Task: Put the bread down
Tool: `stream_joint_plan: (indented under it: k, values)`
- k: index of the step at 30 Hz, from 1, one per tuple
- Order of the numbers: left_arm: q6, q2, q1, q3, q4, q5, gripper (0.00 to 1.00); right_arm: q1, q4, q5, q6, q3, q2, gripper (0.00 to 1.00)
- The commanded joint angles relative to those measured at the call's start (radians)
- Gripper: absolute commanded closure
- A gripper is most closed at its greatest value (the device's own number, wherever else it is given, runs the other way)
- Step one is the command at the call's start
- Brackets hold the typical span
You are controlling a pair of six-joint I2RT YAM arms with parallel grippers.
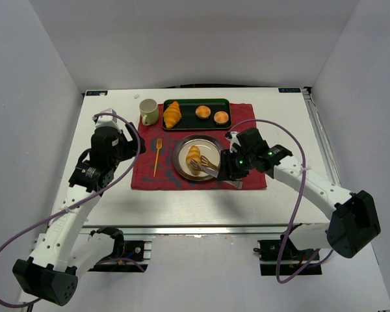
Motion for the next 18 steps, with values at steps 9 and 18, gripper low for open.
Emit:
stream_joint_plan:
  k: [9,18]
  values:
    - [0.007,-0.023,-0.003,0.008,-0.01,-0.013,0.02,0.005,-0.041,0.048,0.017,0.088,-0.078,0.57]
    - [0.01,-0.024,-0.003,0.014,-0.015,-0.017,0.02,0.005,-0.047,0.04,0.021,0.083,-0.083,0.54]
